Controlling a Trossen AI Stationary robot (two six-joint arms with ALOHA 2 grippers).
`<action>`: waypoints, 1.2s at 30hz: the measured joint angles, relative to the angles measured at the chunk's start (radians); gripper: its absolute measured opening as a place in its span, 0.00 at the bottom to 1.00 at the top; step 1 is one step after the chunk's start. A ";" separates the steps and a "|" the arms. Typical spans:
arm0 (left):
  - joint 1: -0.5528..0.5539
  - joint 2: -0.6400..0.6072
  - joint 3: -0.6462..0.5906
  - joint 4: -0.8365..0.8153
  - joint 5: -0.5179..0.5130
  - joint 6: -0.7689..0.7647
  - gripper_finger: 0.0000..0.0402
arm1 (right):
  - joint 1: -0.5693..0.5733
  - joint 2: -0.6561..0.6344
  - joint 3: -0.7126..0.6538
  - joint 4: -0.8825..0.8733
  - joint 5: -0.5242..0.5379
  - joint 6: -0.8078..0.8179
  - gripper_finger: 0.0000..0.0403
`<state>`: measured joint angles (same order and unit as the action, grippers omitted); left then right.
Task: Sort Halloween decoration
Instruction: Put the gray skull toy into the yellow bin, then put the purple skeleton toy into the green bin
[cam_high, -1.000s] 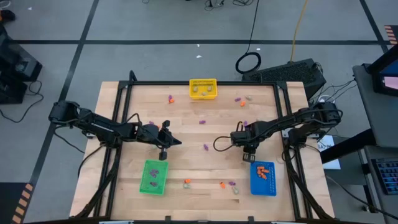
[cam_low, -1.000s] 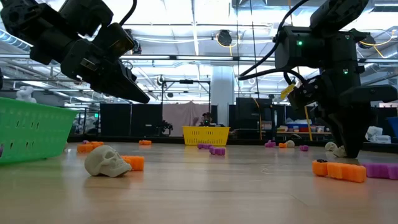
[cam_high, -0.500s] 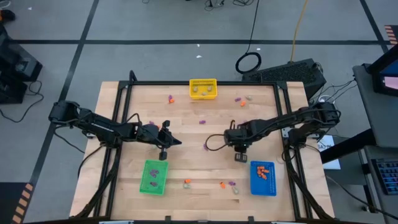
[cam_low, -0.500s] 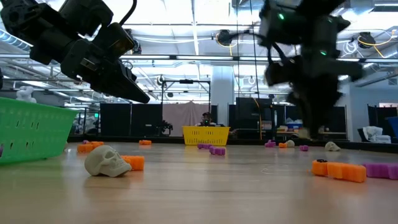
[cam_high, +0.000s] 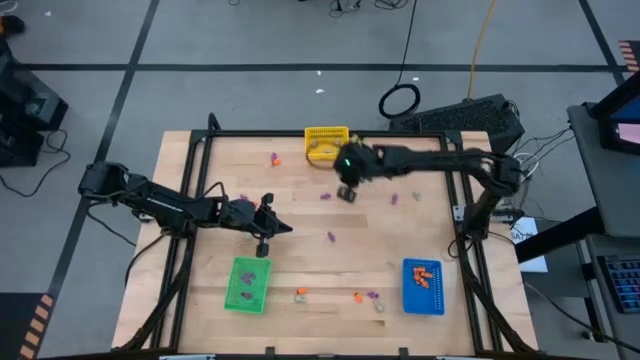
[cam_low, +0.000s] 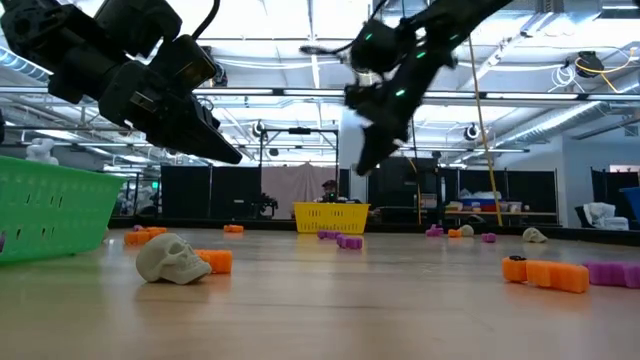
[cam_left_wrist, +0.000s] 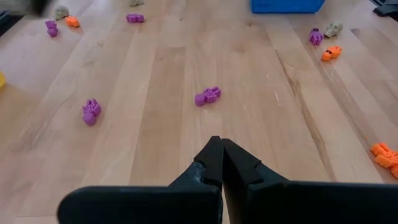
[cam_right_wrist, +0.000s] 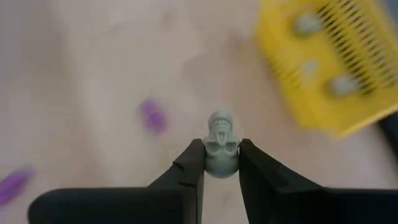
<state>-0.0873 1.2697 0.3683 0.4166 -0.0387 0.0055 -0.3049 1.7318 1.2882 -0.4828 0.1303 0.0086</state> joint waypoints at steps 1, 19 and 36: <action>0.000 0.000 0.000 0.000 0.000 0.000 0.00 | -0.026 0.037 0.041 -0.002 -0.002 -0.027 0.14; 0.000 0.000 0.000 -0.007 -0.005 -0.001 0.00 | -0.265 0.473 0.467 -0.097 -0.185 -0.164 0.18; 0.000 0.000 0.000 0.017 -0.019 -0.008 0.00 | -0.255 0.347 0.470 -0.176 -0.104 -0.167 0.37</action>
<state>-0.0874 1.2694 0.3683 0.4341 -0.0579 -0.0022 -0.5598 2.0783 1.7584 -0.6590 0.0261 -0.1586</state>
